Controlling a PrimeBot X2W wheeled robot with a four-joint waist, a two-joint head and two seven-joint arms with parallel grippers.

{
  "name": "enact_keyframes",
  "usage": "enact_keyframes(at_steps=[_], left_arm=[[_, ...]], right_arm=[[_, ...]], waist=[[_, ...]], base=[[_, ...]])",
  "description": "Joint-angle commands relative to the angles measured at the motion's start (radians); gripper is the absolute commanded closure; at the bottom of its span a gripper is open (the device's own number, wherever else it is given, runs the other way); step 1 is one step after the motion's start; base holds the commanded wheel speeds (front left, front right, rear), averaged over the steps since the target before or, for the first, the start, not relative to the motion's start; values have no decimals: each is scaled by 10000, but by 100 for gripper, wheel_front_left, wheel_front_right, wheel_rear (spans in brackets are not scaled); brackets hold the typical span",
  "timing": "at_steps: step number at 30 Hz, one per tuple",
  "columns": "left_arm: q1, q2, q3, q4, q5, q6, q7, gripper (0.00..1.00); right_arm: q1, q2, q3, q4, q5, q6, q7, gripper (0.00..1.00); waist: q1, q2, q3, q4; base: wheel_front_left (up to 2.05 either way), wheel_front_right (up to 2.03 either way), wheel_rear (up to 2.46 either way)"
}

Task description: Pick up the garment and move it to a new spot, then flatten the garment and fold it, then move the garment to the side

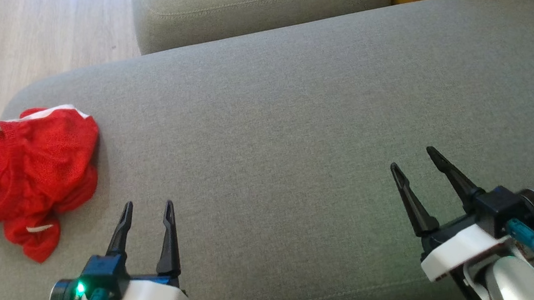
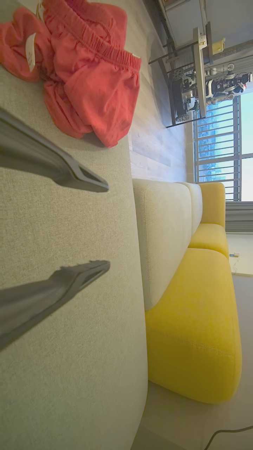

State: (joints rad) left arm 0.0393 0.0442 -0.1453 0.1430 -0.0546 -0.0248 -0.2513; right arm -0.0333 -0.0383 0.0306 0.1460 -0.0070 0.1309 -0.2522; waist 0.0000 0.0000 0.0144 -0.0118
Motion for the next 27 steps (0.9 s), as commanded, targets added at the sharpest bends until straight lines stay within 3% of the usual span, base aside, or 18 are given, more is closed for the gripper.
enact_keyframes(at_steps=[1, 13, 27], left_arm=[[-296, 87, 335, -280, -22, 54, -105, 0], [-313, 71, 410, -390, -95, 259, -105, 0], [64, 63, 422, -197, -186, 526, -105, 0]], right_arm=[[-527, -120, 237, -291, 79, -2, -95, 0], [-391, -120, 328, -282, 50, -2, -95, 0], [31, -120, 487, -189, 90, -2, -95, 0]], waist=[[0, 0, -9, 9], [0, 0, -103, 635], [0, 0, -395, 2662]], base=[[0, 0, 0], [0, 0, 0], [0, 0, 0]])
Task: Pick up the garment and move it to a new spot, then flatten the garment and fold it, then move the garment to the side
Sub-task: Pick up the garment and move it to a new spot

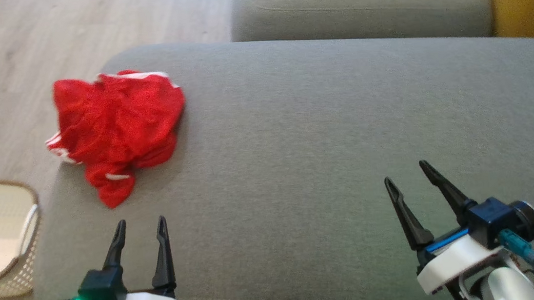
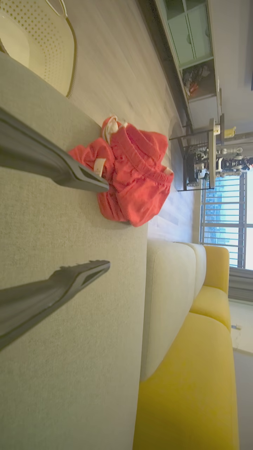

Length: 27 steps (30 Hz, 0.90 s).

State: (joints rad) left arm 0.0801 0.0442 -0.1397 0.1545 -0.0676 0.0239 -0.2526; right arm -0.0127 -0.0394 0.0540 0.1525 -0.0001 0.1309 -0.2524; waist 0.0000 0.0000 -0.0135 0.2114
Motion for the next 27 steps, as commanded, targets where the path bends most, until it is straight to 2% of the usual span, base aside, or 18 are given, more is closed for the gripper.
enact_keyframes(at_steps=[1, 10, 17, 21, 25, 27], left_arm=[[-292, 63, 406, -312, -57, 49, -91, 0], [-144, 62, 574, -413, -32, 78, -91, 0], [-335, 70, 725, -610, -120, 162, -92, 0], [-1150, 262, 848, -843, 33, 78, -92, 0], [-2733, 833, 913, -399, 214, -232, -20, 0], [-3781, 1180, 931, 63, 241, -474, 406, 0]], right_arm=[[-145, -108, 283, -203, 35, -2, -93, 0], [-20, -108, 382, -158, 12, -2, -93, 0], [-95, -108, 447, -180, -123, -2, -93, 0], [-216, -108, 476, -233, -289, -2, -93, 0], [-478, -108, 423, -238, -595, -2, -93, 0], [-626, -108, 443, -257, -739, -2, -93, 0]], waist=[[0, 0, -158, 721], [0, 0, -47, 1732], [0, 0, 275, 1955], [0, 0, 619, 1890], [0, 0, 1046, 1637], [0, 0, 1324, 1453]], base=[[0, 0, 0], [0, 0, 0], [0, 0, 0], [0, 0, 0], [0, 0, 0], [0, 0, 0]])
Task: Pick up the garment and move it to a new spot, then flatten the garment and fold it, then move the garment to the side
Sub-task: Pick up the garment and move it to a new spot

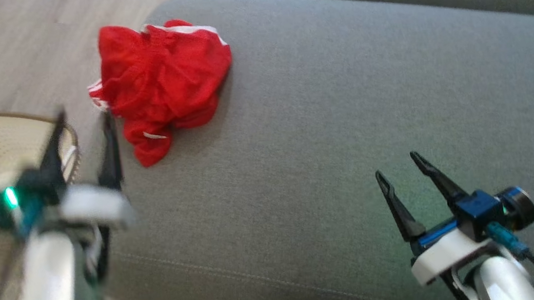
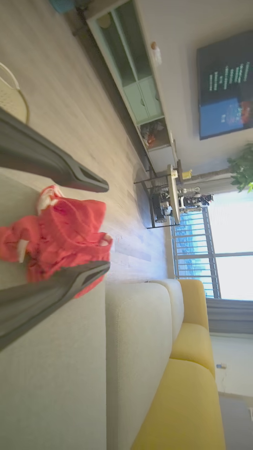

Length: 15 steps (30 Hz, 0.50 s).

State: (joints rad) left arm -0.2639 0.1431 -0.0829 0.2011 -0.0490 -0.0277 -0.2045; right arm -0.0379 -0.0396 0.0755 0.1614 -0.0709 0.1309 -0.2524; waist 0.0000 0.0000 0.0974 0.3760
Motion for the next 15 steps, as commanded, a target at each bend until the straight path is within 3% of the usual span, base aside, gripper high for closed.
enact_keyframes(at_steps=[1, 7, 15], left_arm=[[-901, 341, 387, -184, 52, -57, 209, 0], [-3982, 905, 430, 1356, -30, -383, 1851, 0], [-6414, 1268, 622, 4555, -693, -693, 4023, 0]], right_arm=[[-471, -106, 242, -374, -110, -2, -93, 0], [-1010, -106, 235, -467, -556, -2, -93, 0], [-1270, -106, 111, -611, -908, -2, -93, 0]], waist=[[0, 0, 400, -303], [0, 0, 1303, -909], [0, 0, 2018, -1728]], base=[[0, 0, 0], [0, 0, 0], [0, 0, 0]])
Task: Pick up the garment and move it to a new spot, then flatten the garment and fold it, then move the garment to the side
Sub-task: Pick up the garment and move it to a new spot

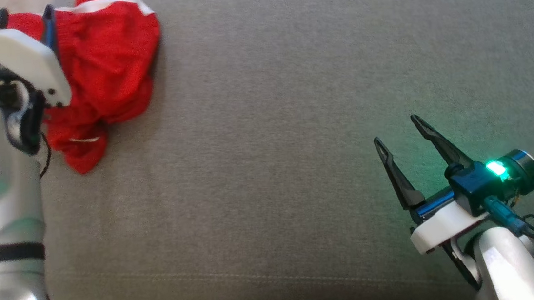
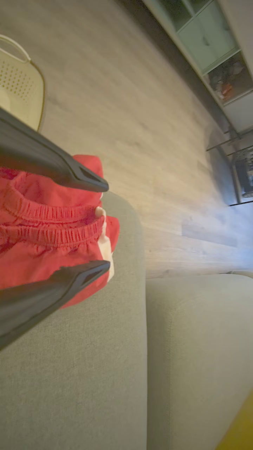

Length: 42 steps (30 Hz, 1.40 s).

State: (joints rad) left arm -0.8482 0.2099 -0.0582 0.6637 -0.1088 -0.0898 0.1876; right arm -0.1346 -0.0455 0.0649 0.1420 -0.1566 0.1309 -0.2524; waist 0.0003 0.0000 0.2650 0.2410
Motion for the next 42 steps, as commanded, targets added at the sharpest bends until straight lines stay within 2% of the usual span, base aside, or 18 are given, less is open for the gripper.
enact_keyframes(at_steps=[1, 6, 10, 15, 16, 17, 20, 31, 35, 42], left_arm=[[-770, 645, 472, 315, -226, -84, 230, 0], [-1336, 1124, 374, 2038, -108, -95, 744, 0], [-1632, 1233, 370, 2963, -166, -19, 1092, 0], [-1770, 1189, 311, 3645, -276, -43, 898, 0], [-1761, 1173, 280, 3757, -284, -60, 808, 43], [-1747, 1166, 241, 3846, -287, -83, 677, 98], [-1717, 1185, 178, 3984, -303, -134, 359, 100], [-1895, 1520, -532, 3529, -165, -363, -2573, 100], [-2109, 1677, -1109, 3044, 112, -391, -3148, 100], [-2483, 1755, -2400, 1693, 177, -405, -3421, 100]], right_arm=[[-338, -47, 227, -442, -66, -2, -93, 0], [-439, -50, 259, -489, -136, -2, -93, 0], [-554, -57, 199, -561, -125, -2, -93, 0], [-611, -55, 186, -618, -83, -2, -93, 0], [-613, -55, 200, -606, -64, -2, -93, 0], [-620, -54, 220, -594, -35, -2, -93, 0], [-646, -52, 270, -580, 24, -2, -93, 0], [-713, -48, 343, -585, 453, -2, -93, 0], [-625, -48, 361, -606, 691, -2, -93, 0], [-502, -48, 431, -665, 1179, -2, -93, 0]], waist=[[-3, 0, 414, -460], [-3, 0, 714, -809], [-3, 0, 982, -952], [-3, 0, 1081, -987], [-3, 0, 1053, -989], [-3, 0, 1009, -993], [-3, 0, 921, -1009], [-3, 0, 74, -1195], [-3, 0, -333, -1462], [-3, 0, -989, -2346]], base=[[0, 0, 0], [0, 0, 0], [0, 0, 0], [0, 0, 0], [0, 0, 0], [0, 0, 0], [0, 0, 0], [0, 0, 0], [0, 0, 0], [0, 0, 0]])
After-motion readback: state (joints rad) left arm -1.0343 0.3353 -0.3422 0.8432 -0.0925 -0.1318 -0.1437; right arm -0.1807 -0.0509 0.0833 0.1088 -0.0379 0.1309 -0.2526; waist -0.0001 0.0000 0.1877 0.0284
